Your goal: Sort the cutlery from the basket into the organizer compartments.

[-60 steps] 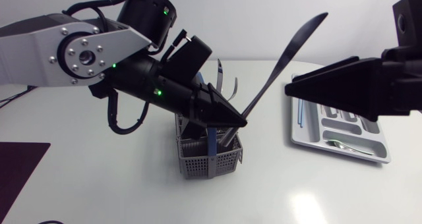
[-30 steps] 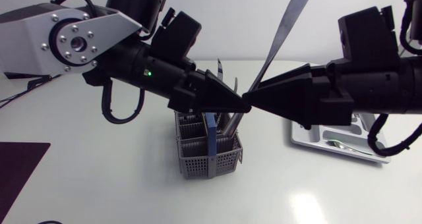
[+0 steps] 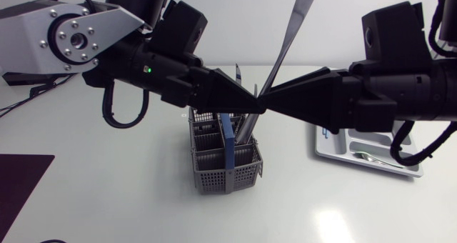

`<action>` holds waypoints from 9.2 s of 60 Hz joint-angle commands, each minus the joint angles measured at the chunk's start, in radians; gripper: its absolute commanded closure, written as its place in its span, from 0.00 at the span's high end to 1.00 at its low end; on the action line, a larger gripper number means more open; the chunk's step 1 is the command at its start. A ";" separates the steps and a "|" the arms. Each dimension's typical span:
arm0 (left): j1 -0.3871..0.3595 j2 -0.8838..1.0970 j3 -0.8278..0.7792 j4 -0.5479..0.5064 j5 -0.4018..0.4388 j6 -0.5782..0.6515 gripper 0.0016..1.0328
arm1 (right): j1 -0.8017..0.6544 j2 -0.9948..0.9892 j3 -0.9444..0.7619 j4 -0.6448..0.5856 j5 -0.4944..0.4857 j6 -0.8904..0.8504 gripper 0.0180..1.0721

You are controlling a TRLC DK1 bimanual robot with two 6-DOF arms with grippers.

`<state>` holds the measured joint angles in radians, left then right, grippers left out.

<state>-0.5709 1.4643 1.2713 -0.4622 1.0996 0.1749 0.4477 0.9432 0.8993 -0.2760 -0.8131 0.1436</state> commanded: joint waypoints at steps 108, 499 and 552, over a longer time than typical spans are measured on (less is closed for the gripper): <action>0.055 -0.071 0.057 -0.001 -0.190 -0.028 0.95 | -0.107 0.028 0.015 0.077 -0.023 0.108 0.05; 0.324 0.083 -0.227 0.197 -0.781 0.288 0.03 | -0.152 0.399 -0.037 -0.131 0.413 -0.205 0.06; 0.160 -0.326 -0.863 0.402 -0.632 0.735 0.03 | -0.314 1.114 0.466 -0.072 0.026 0.218 0.06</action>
<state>-0.4046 1.0973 0.4309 -0.0921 0.4641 0.8883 0.1226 2.0022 1.3312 -0.3229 -0.7567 0.3157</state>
